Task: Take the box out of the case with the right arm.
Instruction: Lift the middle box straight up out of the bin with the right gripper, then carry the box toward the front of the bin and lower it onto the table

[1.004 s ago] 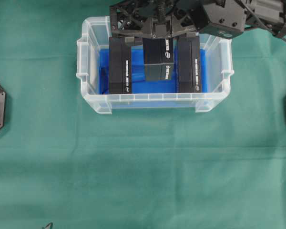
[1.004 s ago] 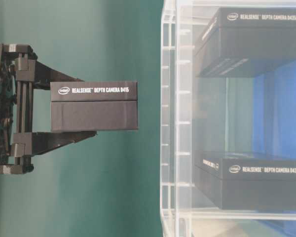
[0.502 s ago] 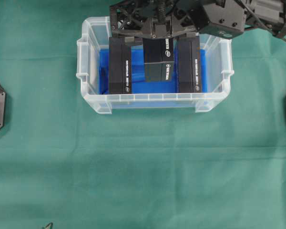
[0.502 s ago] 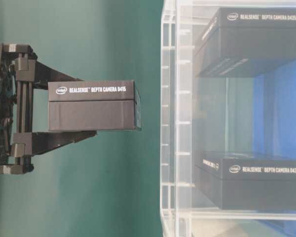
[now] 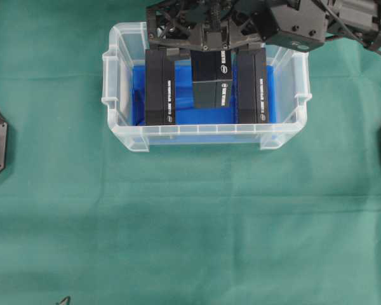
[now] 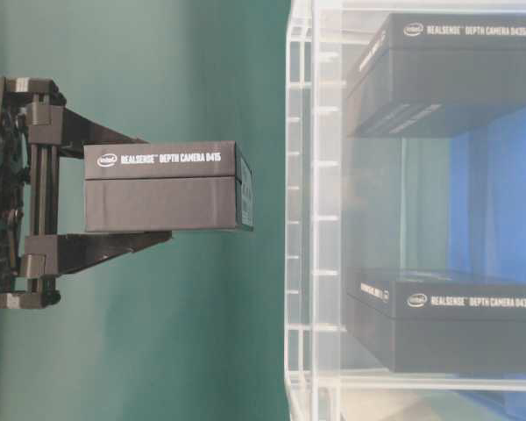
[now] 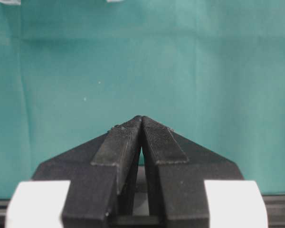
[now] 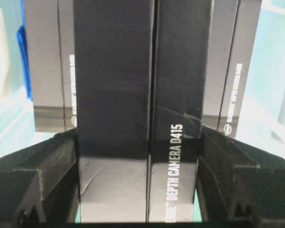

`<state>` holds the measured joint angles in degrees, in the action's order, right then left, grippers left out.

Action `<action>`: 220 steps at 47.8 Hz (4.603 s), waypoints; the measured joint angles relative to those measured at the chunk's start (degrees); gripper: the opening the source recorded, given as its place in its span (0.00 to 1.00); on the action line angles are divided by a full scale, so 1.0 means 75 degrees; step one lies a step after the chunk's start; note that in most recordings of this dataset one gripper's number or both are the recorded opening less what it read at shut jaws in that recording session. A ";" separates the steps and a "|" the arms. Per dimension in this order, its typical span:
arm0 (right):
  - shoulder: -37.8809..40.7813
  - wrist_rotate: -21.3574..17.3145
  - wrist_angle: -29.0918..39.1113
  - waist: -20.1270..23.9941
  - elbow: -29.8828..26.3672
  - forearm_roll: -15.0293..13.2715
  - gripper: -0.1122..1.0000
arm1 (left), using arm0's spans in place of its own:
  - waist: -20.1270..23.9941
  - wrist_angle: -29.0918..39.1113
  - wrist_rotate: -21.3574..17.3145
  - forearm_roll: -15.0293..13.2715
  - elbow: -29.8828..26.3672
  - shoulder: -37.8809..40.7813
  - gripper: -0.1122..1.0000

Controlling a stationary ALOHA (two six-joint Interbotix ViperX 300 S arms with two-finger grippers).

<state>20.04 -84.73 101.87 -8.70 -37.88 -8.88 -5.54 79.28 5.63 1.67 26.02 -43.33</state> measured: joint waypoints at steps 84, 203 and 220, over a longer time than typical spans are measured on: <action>0.0000 -0.0094 0.0000 0.0082 0.0000 -0.0070 0.68 | 0.0000 0.0000 0.0000 0.0000 0.0000 0.0000 0.10; 0.0000 -0.3773 -0.2074 0.3340 0.2543 0.0047 0.68 | 0.0000 0.0000 0.0000 0.0000 0.0000 0.0047 0.10; 0.0012 -0.4113 -0.3844 0.3340 0.3984 0.0152 0.68 | 0.0000 0.0000 0.0000 0.0000 0.0000 0.0059 0.10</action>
<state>20.13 -115.58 73.04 16.35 -8.00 -7.73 -5.54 79.28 5.63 1.67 26.02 -42.89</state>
